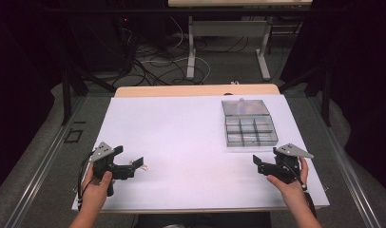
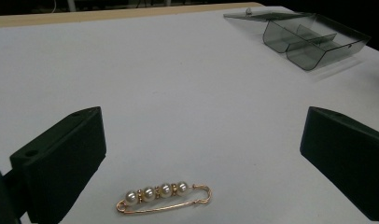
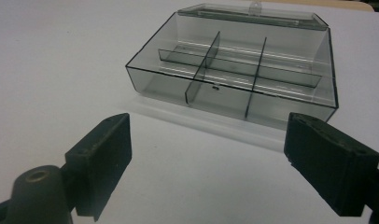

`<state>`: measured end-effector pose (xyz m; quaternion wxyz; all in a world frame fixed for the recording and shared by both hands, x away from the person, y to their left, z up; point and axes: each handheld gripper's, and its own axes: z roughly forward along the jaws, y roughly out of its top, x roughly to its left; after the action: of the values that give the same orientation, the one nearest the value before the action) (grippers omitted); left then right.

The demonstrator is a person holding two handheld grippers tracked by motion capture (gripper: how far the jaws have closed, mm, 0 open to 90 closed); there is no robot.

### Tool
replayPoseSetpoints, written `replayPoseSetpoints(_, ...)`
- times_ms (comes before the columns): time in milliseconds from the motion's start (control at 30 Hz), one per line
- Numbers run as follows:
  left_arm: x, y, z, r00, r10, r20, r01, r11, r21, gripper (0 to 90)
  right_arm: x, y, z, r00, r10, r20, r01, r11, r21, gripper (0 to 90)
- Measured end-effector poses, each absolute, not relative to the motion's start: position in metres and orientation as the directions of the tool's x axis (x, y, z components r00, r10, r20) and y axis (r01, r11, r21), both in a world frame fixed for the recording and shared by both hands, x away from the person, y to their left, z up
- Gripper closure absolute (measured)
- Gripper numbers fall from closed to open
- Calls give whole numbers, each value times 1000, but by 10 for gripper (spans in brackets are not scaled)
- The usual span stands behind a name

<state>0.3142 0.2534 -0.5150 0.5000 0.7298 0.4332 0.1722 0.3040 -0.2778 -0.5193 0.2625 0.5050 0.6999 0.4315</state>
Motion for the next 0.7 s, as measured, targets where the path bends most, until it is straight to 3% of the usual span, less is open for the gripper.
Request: replayPoseSetpoints(700, 314, 260, -514, 548, 814, -195, 462, -100, 881, 9, 324, -173, -491, -619, 785, -1, 395, 313, 863, 157)
